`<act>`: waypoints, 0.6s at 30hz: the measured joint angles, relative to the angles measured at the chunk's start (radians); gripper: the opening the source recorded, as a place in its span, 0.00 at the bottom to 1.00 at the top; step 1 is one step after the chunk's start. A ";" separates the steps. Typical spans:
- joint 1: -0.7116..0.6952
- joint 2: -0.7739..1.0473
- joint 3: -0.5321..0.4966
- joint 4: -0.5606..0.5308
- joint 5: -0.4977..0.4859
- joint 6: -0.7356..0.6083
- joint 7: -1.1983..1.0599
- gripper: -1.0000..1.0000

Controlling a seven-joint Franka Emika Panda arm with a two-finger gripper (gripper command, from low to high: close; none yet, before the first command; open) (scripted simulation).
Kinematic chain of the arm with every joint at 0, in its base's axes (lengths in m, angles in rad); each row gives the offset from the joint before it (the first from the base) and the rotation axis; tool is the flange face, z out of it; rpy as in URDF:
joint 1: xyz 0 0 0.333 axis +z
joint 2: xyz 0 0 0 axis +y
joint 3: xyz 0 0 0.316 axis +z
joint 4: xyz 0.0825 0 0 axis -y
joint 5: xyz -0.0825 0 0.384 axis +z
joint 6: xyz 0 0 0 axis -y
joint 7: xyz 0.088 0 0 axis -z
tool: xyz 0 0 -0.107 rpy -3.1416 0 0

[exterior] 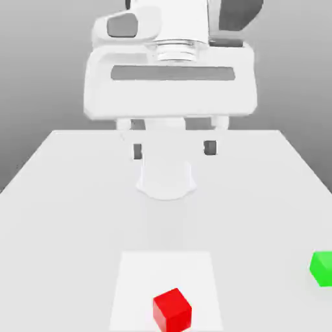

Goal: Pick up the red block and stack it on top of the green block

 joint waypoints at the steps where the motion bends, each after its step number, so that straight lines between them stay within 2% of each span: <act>1: 0.002 0.036 -0.001 -0.006 0.003 0.013 -0.020 0.50; 10: -0.004 0.362 0.012 -0.053 0.008 0.138 -0.179 0.50; 14: -0.017 0.507 0.028 -0.038 0.022 0.248 -0.202 0.50; 15: -0.020 0.540 0.033 -0.033 0.027 0.276 -0.206 0.00; 18: -0.020 0.540 0.033 -0.033 0.026 0.275 -0.205 0.00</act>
